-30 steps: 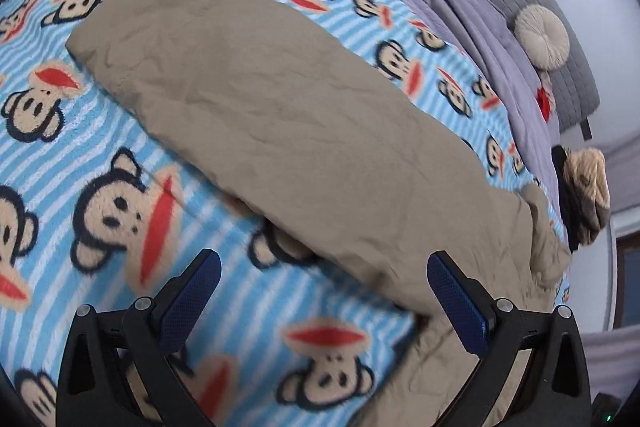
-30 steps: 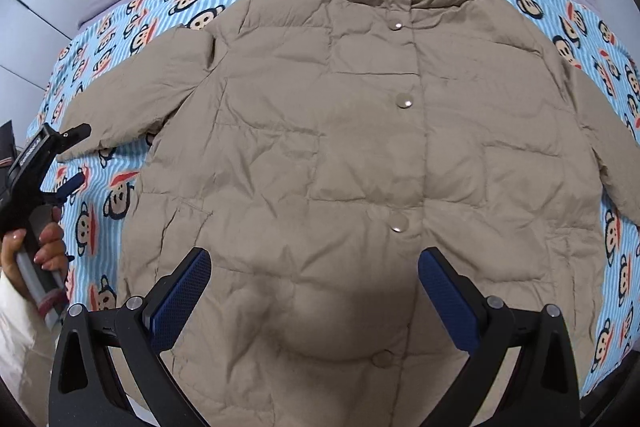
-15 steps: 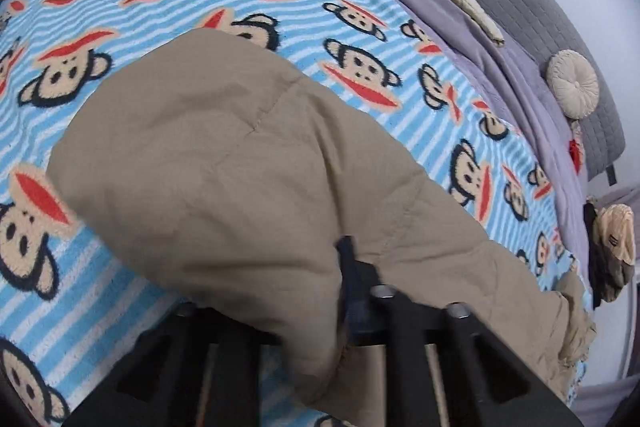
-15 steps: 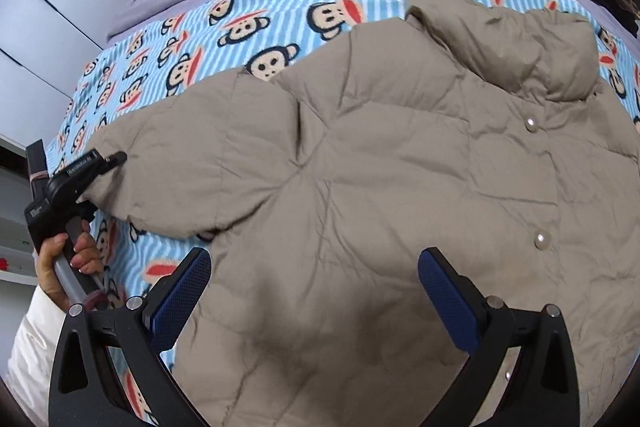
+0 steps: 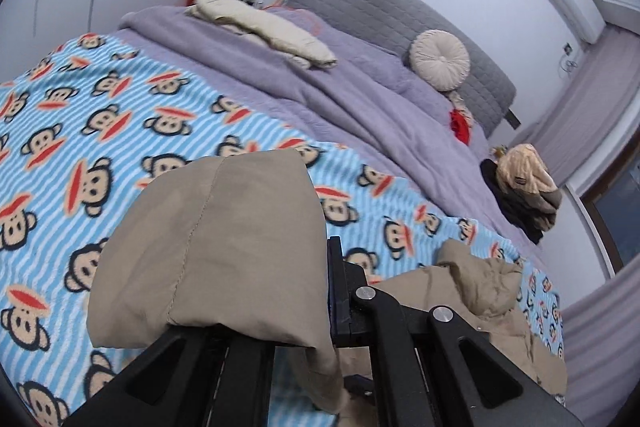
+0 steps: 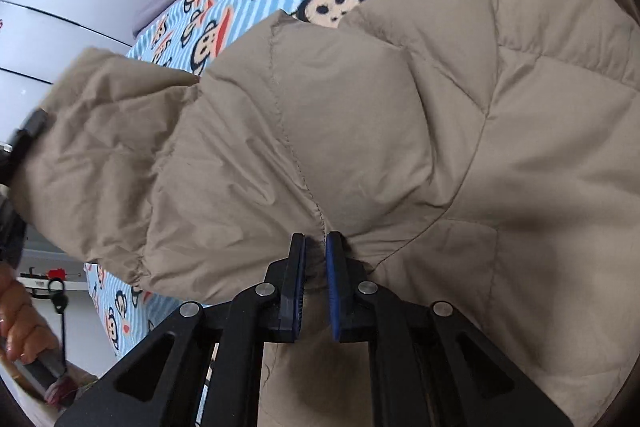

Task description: Fold large clothes

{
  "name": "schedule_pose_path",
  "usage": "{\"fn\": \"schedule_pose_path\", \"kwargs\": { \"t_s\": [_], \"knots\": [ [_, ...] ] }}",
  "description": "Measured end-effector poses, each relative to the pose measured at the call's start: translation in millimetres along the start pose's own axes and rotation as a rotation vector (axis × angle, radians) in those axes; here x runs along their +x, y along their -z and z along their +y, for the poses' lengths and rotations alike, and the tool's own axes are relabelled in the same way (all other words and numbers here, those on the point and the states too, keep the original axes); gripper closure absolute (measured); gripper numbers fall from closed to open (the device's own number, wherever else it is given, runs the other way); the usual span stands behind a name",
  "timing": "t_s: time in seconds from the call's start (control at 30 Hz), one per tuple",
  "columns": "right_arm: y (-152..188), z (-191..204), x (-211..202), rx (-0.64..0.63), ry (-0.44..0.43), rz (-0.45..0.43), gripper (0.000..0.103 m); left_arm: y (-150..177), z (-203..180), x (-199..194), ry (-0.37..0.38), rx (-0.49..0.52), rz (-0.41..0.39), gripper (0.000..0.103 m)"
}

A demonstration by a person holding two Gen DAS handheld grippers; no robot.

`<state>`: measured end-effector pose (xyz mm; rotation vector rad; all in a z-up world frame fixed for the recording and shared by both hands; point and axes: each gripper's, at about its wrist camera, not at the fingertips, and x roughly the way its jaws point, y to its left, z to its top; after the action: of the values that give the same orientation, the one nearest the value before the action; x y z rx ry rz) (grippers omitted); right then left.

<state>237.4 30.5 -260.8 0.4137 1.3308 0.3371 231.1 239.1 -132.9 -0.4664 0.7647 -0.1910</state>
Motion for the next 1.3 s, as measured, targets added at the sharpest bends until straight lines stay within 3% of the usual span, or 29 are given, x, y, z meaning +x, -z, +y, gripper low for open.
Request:
{"fn": "schedule_pose_path", "kwargs": {
  "t_s": [0.1, 0.17, 0.23, 0.33, 0.4, 0.5, 0.57, 0.67, 0.73, 0.77, 0.8, 0.93, 1.0, 1.07, 1.1, 1.23, 1.3],
  "knots": [
    [-2.8, -9.0, -8.7, 0.036, -0.069, 0.030, 0.092, 7.1, -64.5, 7.9, 0.068, 0.087, 0.035, 0.097],
    [1.5, -20.5, -32.6, 0.068, -0.088, 0.000, 0.092, 19.9, -112.9, 19.8, 0.102, 0.173, 0.070, 0.097],
    [11.3, -43.4, -69.4, 0.104, -0.059, -0.065, 0.092, 39.8, -159.7, 35.7, 0.135, 0.251, 0.106, 0.097],
    [36.1, -97.2, -128.8, 0.188, 0.072, -0.168, 0.092, 80.5, -222.1, 71.4, 0.176, 0.334, 0.197, 0.096],
    [57.4, -140.3, -164.5, 0.264, 0.146, -0.215, 0.092, 118.0, -254.2, 101.8, 0.133, 0.404, 0.267, 0.096],
    [83.9, -188.9, -199.8, 0.350, 0.213, -0.242, 0.092, 176.1, -278.3, 138.7, 0.006, 0.540, 0.374, 0.096],
    [99.0, -211.0, -211.8, 0.386, 0.247, -0.246, 0.092, 203.2, -278.7, 139.1, -0.051, 0.619, 0.367, 0.096],
    [113.8, -231.2, -223.5, 0.414, 0.245, -0.254, 0.092, 215.8, -277.7, 128.0, -0.055, 0.678, 0.341, 0.095],
    [110.9, -231.4, -225.9, 0.408, 0.240, -0.255, 0.092, 213.5, -272.7, 124.6, -0.020, 0.660, 0.356, 0.049],
    [107.8, -231.8, -225.5, 0.400, 0.239, -0.255, 0.091, 209.9, -269.8, 120.9, -0.022, 0.646, 0.355, 0.004],
    [105.1, -228.6, -224.5, 0.385, 0.245, -0.253, 0.091, 205.5, -269.1, 114.3, -0.034, 0.637, 0.317, 0.000],
    [100.5, -222.9, -226.9, 0.321, 0.251, -0.247, 0.091, 182.2, -253.6, 81.1, -0.060, 0.620, 0.253, 0.000],
    [94.6, -201.4, -227.2, 0.254, 0.270, -0.252, 0.079, 164.2, -232.1, 60.2, -0.111, 0.571, 0.190, 0.000],
    [87.8, -175.3, -229.9, 0.166, 0.290, -0.273, 0.020, 145.7, -201.4, 46.3, -0.205, 0.489, 0.145, 0.000],
    [83.3, -156.8, -231.3, 0.104, 0.294, -0.299, 0.013, 137.7, -182.2, 44.0, -0.243, 0.444, 0.146, 0.000],
    [69.9, -79.9, -206.7, -0.179, 0.319, -0.303, 0.013, 131.7, -107.8, 57.5, -0.366, 0.274, 0.234, 0.000],
    [65.8, -40.8, -173.0, -0.350, 0.414, -0.269, 0.013, 140.8, -90.5, 65.5, -0.405, 0.254, 0.270, 0.000]
  ]
}}
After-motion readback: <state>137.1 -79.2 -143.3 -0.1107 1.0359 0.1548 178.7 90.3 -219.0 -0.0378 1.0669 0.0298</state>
